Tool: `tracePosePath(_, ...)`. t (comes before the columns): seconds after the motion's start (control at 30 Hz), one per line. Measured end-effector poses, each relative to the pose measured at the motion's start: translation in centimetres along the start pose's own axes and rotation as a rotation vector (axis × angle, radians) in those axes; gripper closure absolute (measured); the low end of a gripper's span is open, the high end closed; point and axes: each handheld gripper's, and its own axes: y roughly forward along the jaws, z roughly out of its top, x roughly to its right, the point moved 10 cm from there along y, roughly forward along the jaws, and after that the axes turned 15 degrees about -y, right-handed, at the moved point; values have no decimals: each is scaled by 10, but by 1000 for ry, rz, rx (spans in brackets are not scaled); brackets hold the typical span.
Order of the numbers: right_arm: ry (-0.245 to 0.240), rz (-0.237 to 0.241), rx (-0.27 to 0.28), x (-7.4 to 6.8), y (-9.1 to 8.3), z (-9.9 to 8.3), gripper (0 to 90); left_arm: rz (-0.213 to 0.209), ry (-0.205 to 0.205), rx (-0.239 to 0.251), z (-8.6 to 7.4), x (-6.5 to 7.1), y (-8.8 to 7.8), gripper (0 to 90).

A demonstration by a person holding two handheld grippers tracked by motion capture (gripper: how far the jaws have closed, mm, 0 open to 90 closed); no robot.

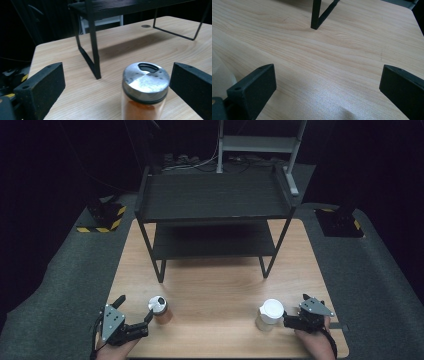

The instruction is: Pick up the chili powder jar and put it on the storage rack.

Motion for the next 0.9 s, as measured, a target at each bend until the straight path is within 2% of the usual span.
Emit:
tracePosePath(0.53,-4,0,-1,0,0,0,0,-69,0,-13,-7,18,18,4)
tracePosePath(0.9,-3,0,0,0,0,0,1,-86,-1,-22,-14,19,29,6)
